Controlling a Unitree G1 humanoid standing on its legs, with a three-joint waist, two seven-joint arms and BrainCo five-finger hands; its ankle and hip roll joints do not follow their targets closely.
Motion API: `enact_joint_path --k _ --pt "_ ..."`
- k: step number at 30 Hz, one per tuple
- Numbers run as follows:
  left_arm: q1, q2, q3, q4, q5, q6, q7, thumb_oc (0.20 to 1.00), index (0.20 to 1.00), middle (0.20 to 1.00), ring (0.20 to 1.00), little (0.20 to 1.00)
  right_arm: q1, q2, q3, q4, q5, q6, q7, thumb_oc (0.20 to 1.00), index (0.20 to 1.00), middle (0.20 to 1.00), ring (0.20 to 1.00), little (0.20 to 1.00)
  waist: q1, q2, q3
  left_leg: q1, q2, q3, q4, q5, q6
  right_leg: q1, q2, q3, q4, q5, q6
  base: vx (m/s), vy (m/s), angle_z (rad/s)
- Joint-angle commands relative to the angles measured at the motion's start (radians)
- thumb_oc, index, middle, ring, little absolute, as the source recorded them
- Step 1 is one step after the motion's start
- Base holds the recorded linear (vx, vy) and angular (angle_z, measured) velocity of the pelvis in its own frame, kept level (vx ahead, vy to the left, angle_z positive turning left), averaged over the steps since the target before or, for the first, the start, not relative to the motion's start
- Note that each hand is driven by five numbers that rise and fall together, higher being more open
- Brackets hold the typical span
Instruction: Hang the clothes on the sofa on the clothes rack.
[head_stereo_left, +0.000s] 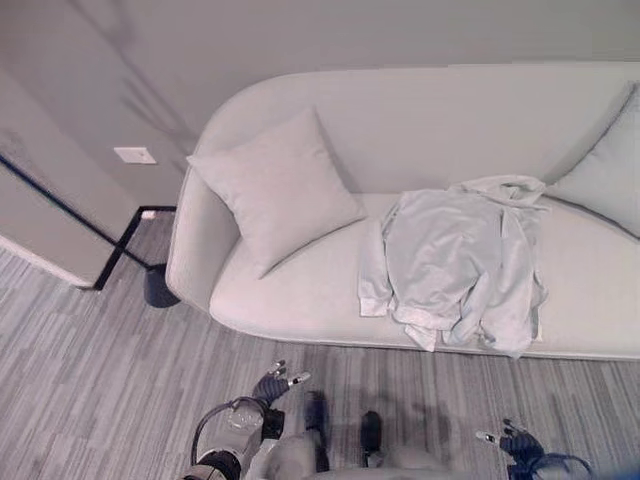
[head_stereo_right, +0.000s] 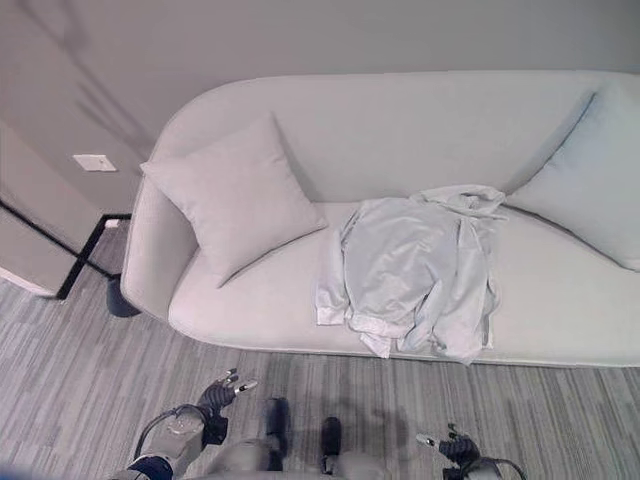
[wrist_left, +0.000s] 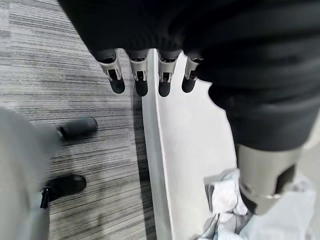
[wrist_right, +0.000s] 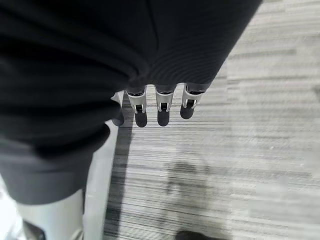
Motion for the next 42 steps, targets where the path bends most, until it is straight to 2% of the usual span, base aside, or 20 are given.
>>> enact_joint_path --k 1,2,4,6,9,14,17,18,19,21,23,25,26,29,30,32,35,37,40,42 --pt "-0.048 0.013 -0.008 -0.041 0.004 -0.04 -0.001 1.0 1.0 1.0 1.0 1.0 0.04 -0.037 0.003 -0.073 -0.026 -0.013 -0.006 1.0 1.0 1.0 1.0 1.0 0.004 0.02 -0.047 0.046 -0.001 0.0 0.009 -0.036 0.012 -0.044 -0.068 0.093 0.184 -0.124 0.113 0.11 0.187 -0.54" --pt "-0.061 0.02 -0.01 -0.046 0.006 -0.036 0.0 1.0 1.0 1.0 1.0 1.0 0.02 -0.035 0.016 -0.09 -0.033 -0.011 -0.005 1.0 1.0 1.0 1.0 1.0 -0.004 0.026 -0.029 0.056 0.011 0.01 0.009 -0.038 0.017 -0.117 -0.072 0.117 0.309 -0.138 0.126 0.01 0.117 -0.59" --pt "-0.074 0.026 -0.009 -0.042 0.02 -0.037 0.005 1.0 1.0 1.0 1.0 1.0 0.012 -0.028 0.028 -0.101 -0.042 -0.01 -0.006 1.0 1.0 1.0 1.0 1.0 -0.003 0.027 -0.02 0.072 0.012 0.026 0.009 -0.048 0.023 -0.167 -0.077 0.14 0.373 -0.141 0.138 0.03 0.094 -0.72" --pt "-0.074 0.032 0.002 -0.035 0.024 -0.041 0.013 1.0 1.0 1.0 1.0 1.0 0.009 -0.025 0.028 -0.097 -0.052 -0.009 -0.005 1.0 1.0 1.0 1.0 1.0 0.001 0.021 -0.023 0.083 0.01 0.043 0.009 -0.06 0.024 -0.162 -0.096 0.152 0.324 -0.118 0.144 0.07 -0.017 -0.57" --pt "-0.083 0.039 0.016 -0.03 0.007 -0.045 0.022 1.0 1.0 1.0 1.0 1.0 -0.022 -0.022 0.032 -0.08 -0.055 -0.011 -0.008 1.0 1.0 1.0 1.0 1.0 0.012 0.012 -0.023 0.082 0.028 0.074 0.009 -0.066 0.013 -0.176 -0.147 0.153 0.238 -0.047 0.185 0.03 -0.126 -0.13" --pt "-0.074 0.054 0.026 -0.021 -0.003 -0.042 0.029 1.0 1.0 1.0 1.0 1.0 -0.028 -0.015 0.022 -0.079 -0.05 -0.01 -0.011 1.0 1.0 1.0 1.0 1.0 0.015 -0.001 -0.007 0.127 0.069 0.06 0.009 -0.088 -0.013 -0.251 -0.233 0.09 0.147 0.019 0.202 0.09 -0.176 -0.13" --pt "-0.071 0.054 0.028 -0.014 -0.003 -0.043 0.028 1.0 1.0 1.0 1.0 1.0 -0.026 -0.016 0.02 -0.078 -0.051 -0.009 -0.011 1.0 1.0 1.0 1.0 1.0 0.009 -0.004 -0.005 0.142 0.071 0.055 0.009 -0.095 -0.018 -0.25 -0.238 0.086 0.127 0.029 0.207 0.11 -0.187 0.04" --pt "-0.066 0.056 0.02 0.004 0.0 -0.035 0.022 1.0 1.0 1.0 1.0 1.0 -0.005 -0.015 0.011 -0.084 -0.043 -0.003 -0.012 1.0 1.0 1.0 1.0 1.0 -0.005 -0.028 -0.006 0.179 0.073 0.049 0.009 -0.116 -0.034 -0.235 -0.224 0.085 0.062 0.047 0.22 0.22 -0.511 0.41" --pt "-0.061 0.053 0.02 0.008 0.006 -0.033 0.014 1.0 1.0 1.0 1.0 1.0 0.0 -0.013 0.019 -0.083 -0.047 0.001 -0.009 1.0 1.0 1.0 1.0 1.0 -0.002 -0.044 -0.014 0.192 0.083 0.05 0.009 -0.115 -0.047 -0.2 -0.225 0.087 0.061 0.053 0.226 0.27 -0.631 0.39" --pt "-0.052 0.053 0.02 -0.007 0.009 -0.038 0.012 1.0 1.0 1.0 1.0 1.0 0.019 -0.016 0.015 -0.108 -0.049 0.001 -0.002 1.0 1.0 1.0 1.0 1.0 -0.008 -0.045 -0.029 0.208 0.125 0.058 0.009 -0.106 -0.07 -0.178 -0.201 0.096 0.071 0.049 0.216 0.2 -0.419 0.11" --pt "-0.046 0.049 0.006 -0.045 -0.003 -0.035 0.004 1.0 1.0 1.0 1.0 1.0 0.039 -0.03 -0.003 -0.136 -0.033 -0.005 -0.003 1.0 1.0 1.0 1.0 1.0 -0.011 -0.03 -0.032 0.206 0.16 0.042 0.016 -0.088 -0.075 -0.162 -0.179 0.088 0.099 0.022 0.194 0.15 -0.32 0.09" --pt "-0.053 0.04 -0.019 -0.087 -0.017 -0.035 0.001 1.0 1.0 1.0 1.0 1.0 0.052 -0.059 -0.027 -0.161 -0.011 -0.015 -0.008 1.0 1.0 1.0 1.0 1.0 -0.015 -0.019 -0.012 0.138 0.197 0.012 0.14 -0.07 -0.077 -0.138 -0.165 0.066 0.128 -0.014 0.154 0.03 -0.311 0.31" --pt "-0.066 0.032 -0.035 -0.119 -0.032 -0.032 -0.003 1.0 1.0 1.0 1.0 1.0 0.056 -0.082 -0.039 -0.179 -0.005 -0.014 -0.012 1.0 1.0 1.0 1.0 1.0 -0.016 -0.021 0.011 0.054 0.202 -0.027 0.25 -0.043 -0.07 -0.121 -0.169 0.041 0.136 -0.034 0.131 -0.03 -0.262 0.51" --pt "-0.076 0.031 -0.043 -0.138 -0.041 -0.031 0.0 1.0 1.0 1.0 1.0 1.0 0.043 -0.099 -0.042 -0.182 -0.001 -0.014 -0.02 1.0 1.0 1.0 1.0 1.0 -0.012 -0.03 0.022 0.009 0.183 -0.055 0.264 -0.05 -0.059 -0.105 -0.18 0.026 0.127 -0.042 0.128 0.05 -0.079 0.69" --pt "-0.08 0.028 -0.057 -0.165 -0.044 -0.029 -0.003 1.0 1.0 1.0 1.0 1.0 0.042 -0.109 -0.059 -0.199 0.008 -0.018 -0.023 1.0 1.0 1.0 1.0 1.0 -0.004 -0.023 0.019 -0.02 0.157 -0.062 0.193 -0.047 -0.059 -0.088 -0.18 0.019 0.11 -0.044 0.135 0.17 0.057 0.16" --pt "-0.071 0.02 -0.071 -0.166 -0.04 -0.028 -0.01 1.0 1.0 1.0 1.0 1.0 0.039 -0.118 -0.071 -0.211 0.02 -0.028 -0.024 1.0 1.0 1.0 1.0 1.0 0.002 0.002 0.021 -0.033 0.146 -0.067 0.089 -0.011 -0.065 -0.08 -0.172 0.021 0.107 -0.056 0.143 0.21 0.122 0.15" --pt "-0.078 0.018 -0.075 -0.154 -0.031 -0.033 -0.002 1.0 1.0 1.0 1.0 1.0 0.029 -0.113 -0.066 -0.22 0.018 -0.03 -0.032 1.0 1.0 1.0 1.0 1.0 -0.007 0.012 0.015 -0.025 0.139 -0.054 0.053 -0.002 -0.068 -0.083 -0.176 0.017 0.113 -0.066 0.153 0.12 0.12 0.07" --pt "-0.076 0.028 -0.062 -0.152 -0.021 -0.04 0.005 1.0 1.0 1.0 1.0 1.0 0.027 -0.107 -0.067 -0.253 0.009 -0.033 -0.03 1.0 1.0 1.0 1.0 1.0 -0.01 0.014 0.006 -0.016 0.12 -0.033 0.046 -0.008 -0.062 -0.085 -0.189 0.042 0.115 -0.065 0.163 0.21 0.25 -0.2" --pt "-0.082 0.052 -0.031 -0.156 -0.03 -0.044 0.023 1.0 1.0 1.0 1.0 1.0 0.005 -0.096 -0.047 -0.279 -0.006 -0.037 -0.035 1.0 1.0 1.0 1.0 1.0 0.007 -0.005 0.013 -0.007 0.092 -0.012 0.033 -0.02 -0.037 -0.115 -0.223 0.087 0.112 -0.034 0.189 0.12 0.205 -0.71" --pt "-0.083 0.067 -0.004 -0.152 -0.044 -0.047 0.039 1.0 1.0 1.0 1.0 1.0 -0.011 -0.083 -0.037 -0.266 -0.012 -0.034 -0.04 1.0 1.0 1.0 1.0 1.0 0.013 -0.011 0.031 0.004 0.078 0.007 0.013 -0.026 -0.02 -0.179 -0.238 0.117 0.172 -0.009 0.211 0.04 0.151 -0.38"
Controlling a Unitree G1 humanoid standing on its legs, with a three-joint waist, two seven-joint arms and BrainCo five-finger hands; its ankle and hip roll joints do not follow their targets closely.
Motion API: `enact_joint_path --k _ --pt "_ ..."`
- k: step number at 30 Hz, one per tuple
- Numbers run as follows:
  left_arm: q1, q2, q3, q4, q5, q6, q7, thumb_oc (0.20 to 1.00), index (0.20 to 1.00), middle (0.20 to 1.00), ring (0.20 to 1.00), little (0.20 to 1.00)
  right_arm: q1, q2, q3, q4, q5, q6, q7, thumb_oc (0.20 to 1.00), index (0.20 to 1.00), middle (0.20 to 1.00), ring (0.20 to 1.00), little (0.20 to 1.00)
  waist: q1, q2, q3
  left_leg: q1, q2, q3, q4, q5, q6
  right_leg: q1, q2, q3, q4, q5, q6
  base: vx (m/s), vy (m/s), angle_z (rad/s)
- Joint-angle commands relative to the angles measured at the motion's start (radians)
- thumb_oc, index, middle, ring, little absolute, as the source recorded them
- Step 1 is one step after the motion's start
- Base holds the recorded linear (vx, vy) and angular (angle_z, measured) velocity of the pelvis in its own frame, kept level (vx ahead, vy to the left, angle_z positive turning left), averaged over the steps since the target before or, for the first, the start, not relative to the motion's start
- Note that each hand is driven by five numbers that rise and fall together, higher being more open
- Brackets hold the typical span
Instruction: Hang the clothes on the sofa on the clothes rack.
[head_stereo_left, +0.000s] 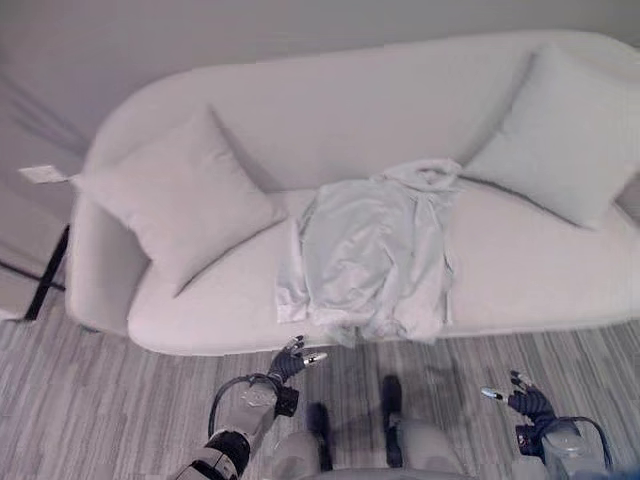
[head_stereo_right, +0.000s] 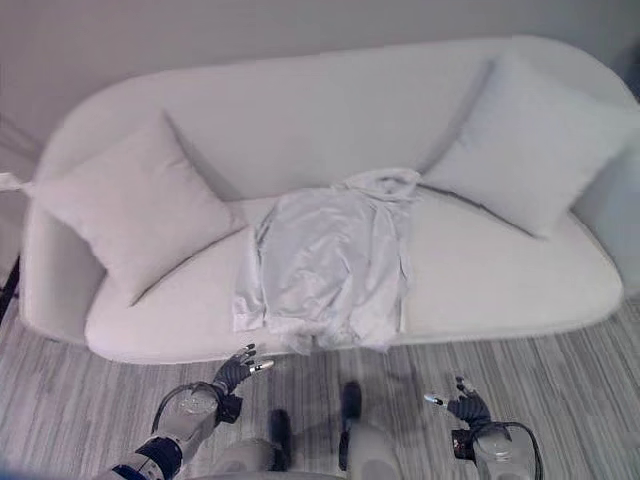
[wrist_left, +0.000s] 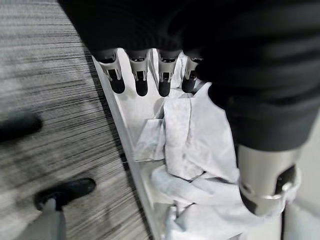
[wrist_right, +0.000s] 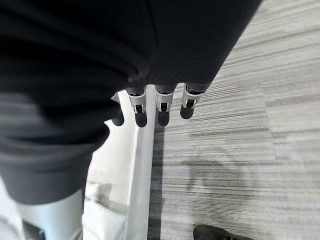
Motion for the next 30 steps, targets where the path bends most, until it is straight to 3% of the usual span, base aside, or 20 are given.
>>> enact_joint_path --k 1,5,6,9,10,14,18,20,21,22,25,26,28,30 --pt "0.0 0.023 0.042 -0.036 -0.031 -0.039 0.032 1.0 1.0 1.0 1.0 1.0 0.003 -0.019 0.016 -0.022 0.005 -0.029 -0.02 1.0 1.0 1.0 1.0 1.0 0.038 -0.029 -0.028 -0.035 0.026 -0.014 -0.031 0.072 -0.07 0.14 -0.129 0.113 -0.021 -0.021 0.141 0.01 0.103 -0.07" --pt "-0.006 0.035 0.052 -0.036 -0.035 -0.041 0.042 1.0 1.0 1.0 1.0 1.0 -0.004 -0.011 0.019 -0.018 0.005 -0.029 -0.025 1.0 1.0 1.0 1.0 1.0 0.039 -0.027 -0.006 -0.027 0.029 0.006 -0.036 0.064 -0.066 0.088 -0.105 0.126 0.038 -0.016 0.144 0.02 0.007 -0.17" --pt "-0.024 0.049 0.055 -0.044 -0.047 -0.045 0.054 1.0 1.0 1.0 1.0 1.0 -0.003 -0.01 0.016 -0.011 0.009 -0.035 -0.032 1.0 1.0 1.0 1.0 1.0 0.035 -0.037 0.007 -0.02 0.03 0.02 -0.036 0.055 -0.069 0.052 -0.063 0.109 -0.016 0.014 0.135 0.03 -0.081 0.06" --pt "-0.031 0.056 0.047 0.005 -0.015 -0.014 0.057 1.0 1.0 1.0 1.0 1.0 0.017 -0.025 0.024 0.009 -0.009 -0.032 -0.04 1.0 1.0 1.0 1.0 1.0 0.024 -0.043 0.007 -0.012 0.026 0.033 -0.036 0.038 -0.071 0.075 -0.06 0.064 -0.092 0.004 0.126 0.09 -0.125 0.0" --pt "-0.048 0.05 0.026 -0.026 -0.018 -0.029 0.043 1.0 1.0 1.0 1.0 1.0 0.025 -0.01 0.024 0.007 0.012 -0.036 -0.036 1.0 1.0 1.0 1.0 1.0 0.019 -0.045 0.008 -0.013 0.018 0.009 -0.036 0.043 -0.07 0.105 -0.042 0.093 -0.119 0.008 0.122 0.05 -0.132 0.19" --pt "-0.041 0.052 0.042 -0.055 -0.029 -0.042 0.044 1.0 1.0 1.0 1.0 1.0 0.053 -0.017 0.005 -0.038 0.006 -0.038 -0.024 1.0 1.0 1.0 1.0 1.0 0.012 -0.053 -0.006 0.001 0.037 0.011 -0.036 0.038 -0.082 0.129 -0.025 0.079 -0.158 0.033 0.121 0.09 -0.146 0.16" --pt "-0.042 0.055 0.043 -0.15 -0.047 -0.047 0.035 1.0 1.0 1.0 1.0 1.0 0.094 -0.065 -0.057 -0.15 -0.002 -0.052 -0.025 1.0 1.0 1.0 1.0 1.0 0.004 -0.04 0.0 0.021 0.076 0.001 -0.03 0.043 -0.097 0.134 0.006 0.074 -0.121 -0.001 0.087 0.1 -0.153 -0.02" --pt "-0.043 0.059 0.046 -0.184 -0.056 -0.045 0.03 1.0 1.0 1.0 1.0 1.0 0.111 -0.088 -0.081 -0.211 -0.012 -0.056 -0.025 1.0 1.0 1.0 1.0 1.0 0.001 -0.04 0.019 -0.022 0.102 -0.006 0.085 0.015 -0.105 0.138 0.013 0.069 -0.084 -0.031 0.062 0.01 -0.178 0.17" --pt "-0.061 0.059 0.041 -0.215 -0.076 -0.047 0.035 1.0 1.0 1.0 1.0 1.0 0.096 -0.121 -0.097 -0.254 0.001 -0.064 -0.029 1.0 1.0 1.0 1.0 1.0 0.009 -0.059 0.06 -0.128 0.11 -0.054 0.258 0.008 -0.1 0.132 0.006 0.071 -0.048 -0.047 0.043 -0.01 -0.162 0.29" --pt "-0.08 0.055 0.035 -0.22 -0.079 -0.047 0.041 1.0 1.0 1.0 1.0 1.0 0.077 -0.141 -0.105 -0.276 0.003 -0.068 -0.04 1.0 1.0 1.0 1.0 1.0 0.009 -0.058 0.07 -0.178 0.106 -0.095 0.282 0.007 -0.093 0.13 -0.002 0.059 -0.045 -0.058 0.041 0.12 -0.066 0.59" --pt "-0.091 0.071 0.03 -0.253 -0.081 -0.049 0.049 1.0 1.0 1.0 1.0 1.0 0.027 -0.184 -0.132 -0.336 0.01 -0.081 -0.076 1.0 1.0 1.0 1.0 1.0 0.037 -0.035 0.063 -0.26 0.102 -0.114 0.093 0.085 -0.104 0.174 -0.024 0.048 -0.091 -0.08 0.06 0.3 0.207 0.31" --pt "-0.093 0.085 0.038 -0.267 -0.079 -0.058 0.053 1.0 1.0 1.0 1.0 1.0 0.0 -0.189 -0.104 -0.338 -0.011 -0.08 -0.07 1.0 1.0 1.0 1.0 1.0 0.041 -0.017 0.061 -0.241 0.1 -0.123 0.0 0.124 -0.117 0.178 -0.023 0.071 -0.095 -0.103 0.08 0.36 0.437 -0.25" --pt "-0.098 0.106 0.054 -0.278 -0.077 -0.073 0.068 1.0 1.0 1.0 1.0 1.0 -0.042 -0.209 -0.12 -0.367 -0.013 -0.087 -0.079 1.0 1.0 1.0 1.0 1.0 0.038 -0.02 0.063 -0.255 0.085 -0.102 0.016 0.138 -0.121 0.154 -0.044 0.093 -0.083 -0.094 0.097 0.25 0.365 -0.59" --pt "-0.104 0.152 0.071 -0.288 -0.058 -0.082 0.078 1.0 1.0 1.0 1.0 1.0 -0.111 -0.241 -0.119 -0.4 0.0 -0.106 -0.095 1.0 1.0 1.0 1.0 1.0 0.052 -0.044 0.071 -0.253 0.071 -0.064 0.026 0.127 -0.112 0.117 -0.074 0.131 -0.101 -0.051 0.119 0.15 0.216 -1.11"
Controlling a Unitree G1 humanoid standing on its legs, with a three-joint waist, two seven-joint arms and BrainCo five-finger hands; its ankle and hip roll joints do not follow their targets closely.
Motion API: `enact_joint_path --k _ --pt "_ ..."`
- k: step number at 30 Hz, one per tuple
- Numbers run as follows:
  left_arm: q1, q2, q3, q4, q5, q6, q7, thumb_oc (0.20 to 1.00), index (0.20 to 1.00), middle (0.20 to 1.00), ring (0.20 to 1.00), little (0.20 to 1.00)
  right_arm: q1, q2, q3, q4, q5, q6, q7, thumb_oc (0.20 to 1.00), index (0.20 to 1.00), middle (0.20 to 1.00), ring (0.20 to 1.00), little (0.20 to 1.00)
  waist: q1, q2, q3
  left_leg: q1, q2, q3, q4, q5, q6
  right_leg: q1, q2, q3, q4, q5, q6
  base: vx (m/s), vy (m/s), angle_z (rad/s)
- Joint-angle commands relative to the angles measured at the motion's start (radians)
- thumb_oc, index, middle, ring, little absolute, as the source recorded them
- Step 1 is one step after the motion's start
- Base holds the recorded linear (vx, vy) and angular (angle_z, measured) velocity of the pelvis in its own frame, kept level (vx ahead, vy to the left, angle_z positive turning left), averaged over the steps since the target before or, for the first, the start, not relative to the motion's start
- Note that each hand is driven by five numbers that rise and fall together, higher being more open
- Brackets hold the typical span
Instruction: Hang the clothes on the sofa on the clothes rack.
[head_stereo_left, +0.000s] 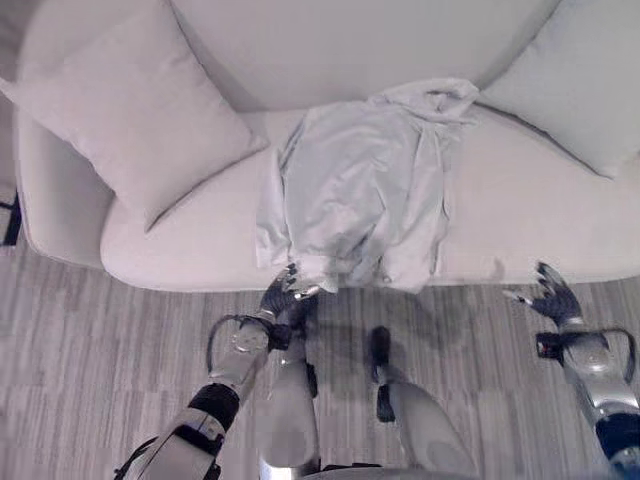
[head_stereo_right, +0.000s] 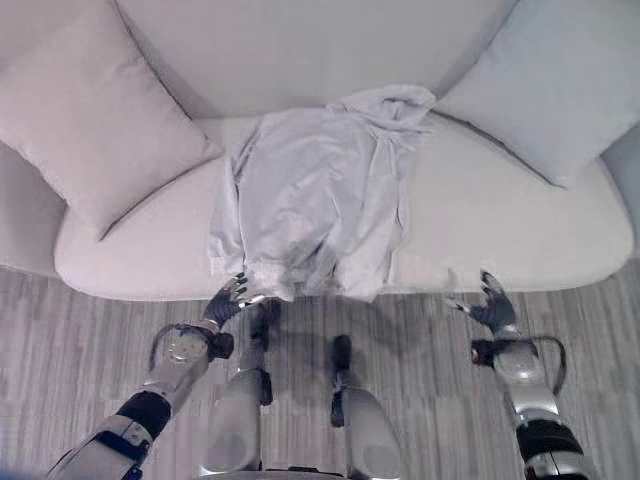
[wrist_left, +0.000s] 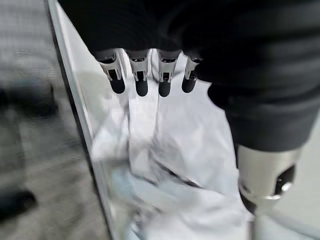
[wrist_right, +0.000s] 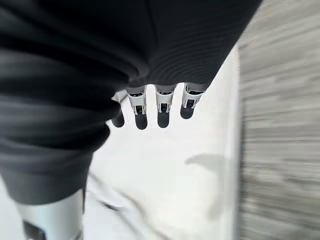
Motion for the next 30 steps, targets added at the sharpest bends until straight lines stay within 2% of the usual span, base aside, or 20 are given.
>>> enact_joint_path --k 1,2,4,15,20,23,24,30 --pt "-0.01 0.079 0.026 -0.047 0.014 -0.065 0.028 1.0 1.0 1.0 1.0 1.0 0.067 -0.048 -0.006 -0.04 0.007 -0.049 -0.035 1.0 1.0 1.0 1.0 1.0 0.023 -0.049 -0.091 0.081 0.019 0.023 -0.016 0.042 0.009 0.099 -0.117 0.099 -0.027 -0.06 0.163 0.15 0.139 -0.85" --pt "-0.033 0.111 0.038 -0.051 0.015 -0.073 0.044 1.0 1.0 1.0 1.0 1.0 0.03 -0.061 -0.007 -0.052 0.014 -0.057 -0.048 1.0 1.0 1.0 1.0 1.0 0.032 -0.072 -0.086 0.076 0.015 0.041 -0.026 0.041 0.015 0.075 -0.131 0.097 -0.051 -0.014 0.183 0.16 0.127 -0.7" --pt "-0.061 0.139 0.036 -0.045 0.043 -0.076 0.058 1.0 1.0 1.0 1.0 1.0 -0.007 -0.065 -0.002 -0.044 0.018 -0.065 -0.058 1.0 1.0 1.0 1.0 1.0 0.039 -0.083 -0.079 0.076 0.014 0.047 -0.042 0.04 0.016 0.061 -0.133 0.092 -0.071 0.01 0.195 0.12 0.065 -0.21" --pt "-0.279 0.232 0.017 -0.079 0.082 -0.088 0.134 1.0 1.0 1.0 1.0 1.0 -0.158 -0.083 0.019 -0.065 0.034 -0.086 -0.095 1.0 1.0 1.0 1.0 1.0 0.058 -0.079 -0.042 0.043 0.018 0.022 -0.063 0.039 0.005 0.004 -0.124 0.041 -0.099 0.058 0.201 0.05 -0.006 0.12" --pt "-0.541 0.321 -0.06 0.032 0.032 -0.1 0.17 1.0 1.0 1.0 1.0 1.0 -0.404 -0.138 0.137 0.067 0.123 -0.091 -0.107 1.0 1.0 1.0 1.0 1.0 0.065 -0.064 -0.017 -0.001 0.012 0.002 -0.062 0.045 -0.003 -0.039 -0.122 0.026 -0.103 0.085 0.201 0.03 0.004 0.01" --pt "-0.612 0.351 -0.092 0.069 0.035 -0.1 0.171 1.0 1.0 1.0 1.0 1.0 -0.473 -0.152 0.179 0.121 0.138 -0.085 -0.105 1.0 1.0 1.0 1.0 1.0 0.065 -0.06 -0.012 -0.018 0.009 -0.002 -0.061 0.048 -0.005 -0.054 -0.12 0.024 -0.106 0.093 0.201 0.01 0.001 -0.07" --pt "-0.705 0.385 -0.136 0.108 0.046 -0.101 0.175 1.0 1.0 1.0 1.0 1.0 -0.574 -0.178 0.228 0.196 0.161 -0.084 -0.106 1.0 1.0 1.0 1.0 1.0 0.066 -0.056 -0.004 -0.045 0.007 -0.004 -0.058 0.052 -0.009 -0.075 -0.118 0.023 -0.112 0.104 0.201 0.03 0.0 -0.05" --pt "-0.974 0.44 -0.306 0.236 0.108 -0.087 0.193 1.0 1.0 1.0 1.0 1.0 -0.812 -0.21 0.354 0.393 0.258 -0.078 -0.098 1.0 1.0 1.0 1.0 1.0 0.064 -0.041 0.021 -0.132 -0.003 -0.009 -0.043 0.063 -0.016 -0.149 -0.105 0.005 -0.12 0.131 0.201 0.01 0.023 0.1"
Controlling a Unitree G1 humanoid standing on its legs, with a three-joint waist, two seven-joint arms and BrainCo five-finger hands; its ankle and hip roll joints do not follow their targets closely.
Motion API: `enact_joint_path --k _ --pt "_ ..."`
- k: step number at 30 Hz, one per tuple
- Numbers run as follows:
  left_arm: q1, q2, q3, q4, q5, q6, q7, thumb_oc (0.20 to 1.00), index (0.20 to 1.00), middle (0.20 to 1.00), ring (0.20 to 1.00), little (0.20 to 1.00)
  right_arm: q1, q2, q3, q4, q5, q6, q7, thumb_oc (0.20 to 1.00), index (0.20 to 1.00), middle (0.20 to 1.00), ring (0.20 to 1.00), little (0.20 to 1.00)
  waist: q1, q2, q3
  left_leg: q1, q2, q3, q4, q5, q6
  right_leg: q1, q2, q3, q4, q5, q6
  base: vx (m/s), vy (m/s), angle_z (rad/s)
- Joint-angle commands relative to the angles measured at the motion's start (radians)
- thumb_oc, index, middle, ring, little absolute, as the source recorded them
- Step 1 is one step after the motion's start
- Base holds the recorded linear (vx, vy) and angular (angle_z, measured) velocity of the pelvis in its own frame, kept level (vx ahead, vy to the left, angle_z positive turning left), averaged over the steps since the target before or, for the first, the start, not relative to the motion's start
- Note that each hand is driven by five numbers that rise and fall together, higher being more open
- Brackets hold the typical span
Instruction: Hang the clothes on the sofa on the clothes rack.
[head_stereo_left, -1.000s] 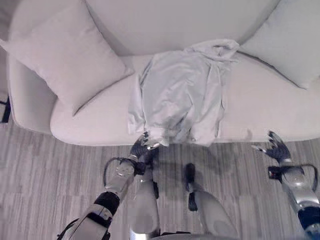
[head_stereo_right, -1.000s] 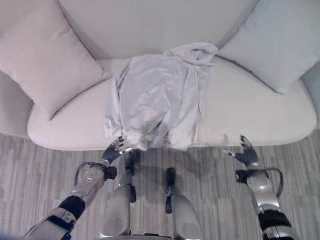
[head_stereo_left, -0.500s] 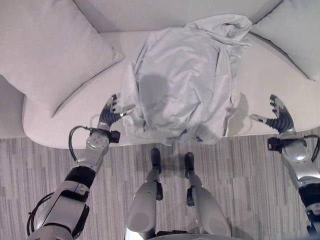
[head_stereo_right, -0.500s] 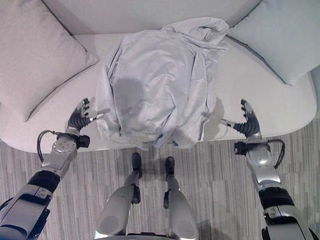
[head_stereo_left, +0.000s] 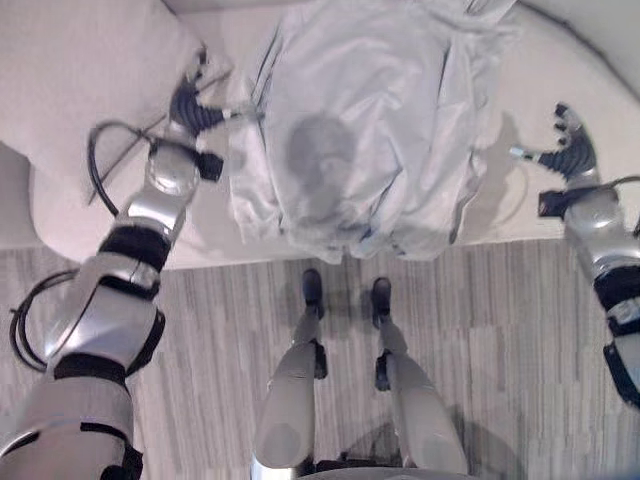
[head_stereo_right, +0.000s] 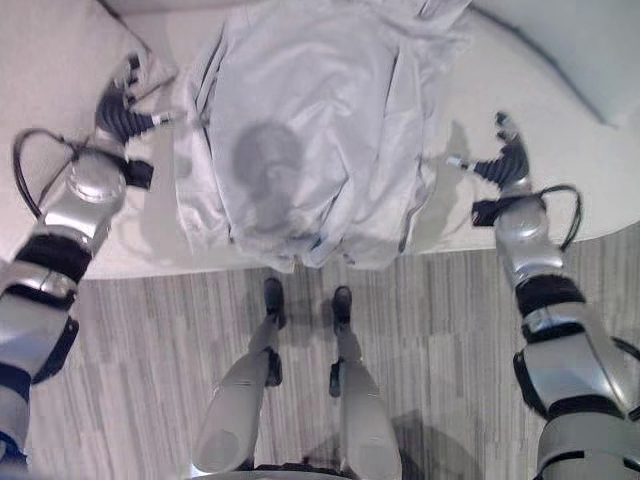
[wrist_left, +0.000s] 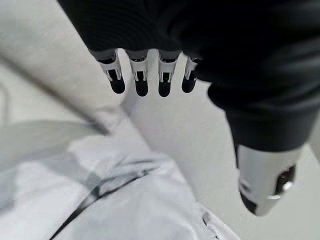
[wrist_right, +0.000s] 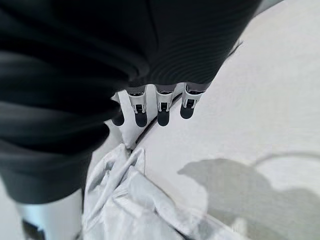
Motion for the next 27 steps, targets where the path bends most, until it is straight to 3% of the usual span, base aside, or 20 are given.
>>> enact_joint_path --k 1,10,20,27 --pt "-0.094 0.043 -0.043 0.074 0.081 -0.035 0.021 1.0 1.0 1.0 1.0 1.0 -0.041 -0.052 0.036 -0.027 0.063 -0.027 -0.011 1.0 1.0 1.0 1.0 1.0 0.008 -0.015 -0.028 0.022 0.043 -0.028 0.031 -0.083 -0.133 0.052 -0.087 -0.024 0.002 -0.004 0.172 0.02 0.015 -0.04" --pt "-0.199 0.099 -0.113 0.12 0.114 -0.03 0.062 1.0 1.0 1.0 1.0 1.0 -0.057 -0.064 0.069 -0.029 0.1 -0.041 -0.008 1.0 1.0 1.0 1.0 1.0 -0.009 -0.025 -0.025 -0.055 0.029 -0.048 0.09 -0.105 -0.122 0.014 -0.089 -0.032 0.002 0.012 0.172 0.02 0.035 -0.02" --pt "-0.308 0.075 -0.181 0.213 0.14 -0.019 0.082 1.0 1.0 1.0 1.0 1.0 -0.13 -0.067 0.111 0.05 0.151 -0.039 -0.001 1.0 1.0 1.0 1.0 1.0 -0.036 -0.019 -0.018 -0.079 0.024 -0.049 0.105 -0.13 -0.12 0.005 -0.1 -0.05 0.009 0.033 0.172 0.03 0.051 0.0" --pt "-0.4 0.096 -0.226 0.281 0.122 -0.017 0.085 1.0 1.0 1.0 1.0 1.0 -0.238 -0.04 0.181 0.08 0.177 -0.043 -0.003 1.0 1.0 1.0 1.0 1.0 -0.047 -0.049 -0.023 -0.116 0.039 -0.052 0.103 -0.123 -0.127 -0.037 -0.084 -0.049 0.002 0.049 0.172 0.01 -0.003 0.02"
